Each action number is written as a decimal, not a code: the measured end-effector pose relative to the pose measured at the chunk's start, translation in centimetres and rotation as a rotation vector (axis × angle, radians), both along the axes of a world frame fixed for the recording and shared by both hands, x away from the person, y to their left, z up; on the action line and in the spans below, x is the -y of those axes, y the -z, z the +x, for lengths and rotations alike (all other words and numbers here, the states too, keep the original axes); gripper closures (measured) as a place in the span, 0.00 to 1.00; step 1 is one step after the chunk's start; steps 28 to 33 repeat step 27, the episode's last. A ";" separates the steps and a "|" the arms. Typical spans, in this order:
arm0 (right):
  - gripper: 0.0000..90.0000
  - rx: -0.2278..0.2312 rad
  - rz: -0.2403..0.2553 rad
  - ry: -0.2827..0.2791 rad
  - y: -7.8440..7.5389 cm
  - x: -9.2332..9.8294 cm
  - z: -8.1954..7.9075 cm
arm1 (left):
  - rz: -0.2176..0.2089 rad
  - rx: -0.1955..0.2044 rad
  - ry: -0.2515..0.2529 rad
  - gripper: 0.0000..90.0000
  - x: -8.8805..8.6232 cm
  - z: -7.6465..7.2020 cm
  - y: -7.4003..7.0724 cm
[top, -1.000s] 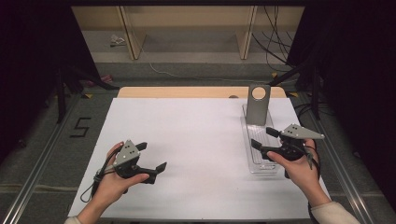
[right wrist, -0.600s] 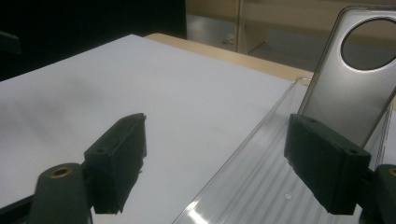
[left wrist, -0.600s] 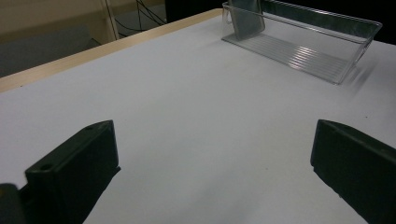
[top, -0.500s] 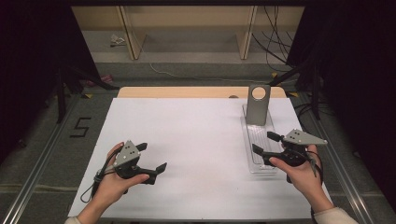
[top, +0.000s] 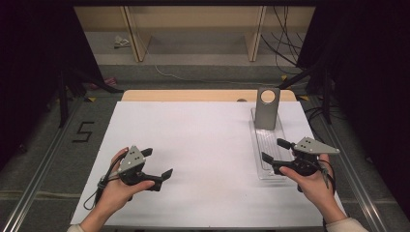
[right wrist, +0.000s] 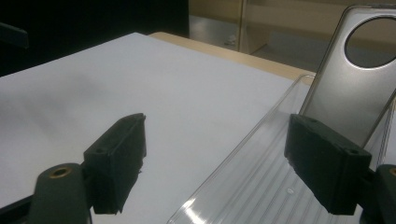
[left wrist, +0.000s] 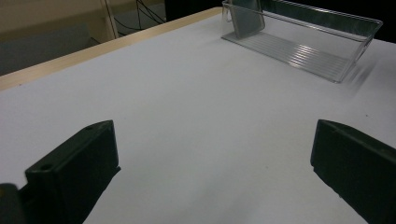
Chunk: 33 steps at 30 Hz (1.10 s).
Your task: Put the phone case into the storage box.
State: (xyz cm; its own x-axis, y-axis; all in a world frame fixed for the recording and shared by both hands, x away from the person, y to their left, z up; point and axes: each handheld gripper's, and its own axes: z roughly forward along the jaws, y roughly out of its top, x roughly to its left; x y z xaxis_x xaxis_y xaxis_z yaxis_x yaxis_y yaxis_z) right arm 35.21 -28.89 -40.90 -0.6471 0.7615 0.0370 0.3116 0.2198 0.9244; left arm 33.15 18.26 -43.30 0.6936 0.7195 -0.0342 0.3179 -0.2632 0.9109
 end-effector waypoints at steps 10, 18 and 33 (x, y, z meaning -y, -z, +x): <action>0.24 0.005 -0.003 0.000 0.0 -0.1 0.0 | 0.002 -0.003 0.004 0.01 0.1 0.0 0.1; 0.24 0.006 -0.001 0.004 0.1 0.0 0.1 | 0.004 -0.003 0.005 0.01 0.1 0.1 0.2; 0.24 0.009 0.004 0.009 0.0 0.1 0.0 | 0.006 -0.003 0.004 0.01 0.1 0.2 0.2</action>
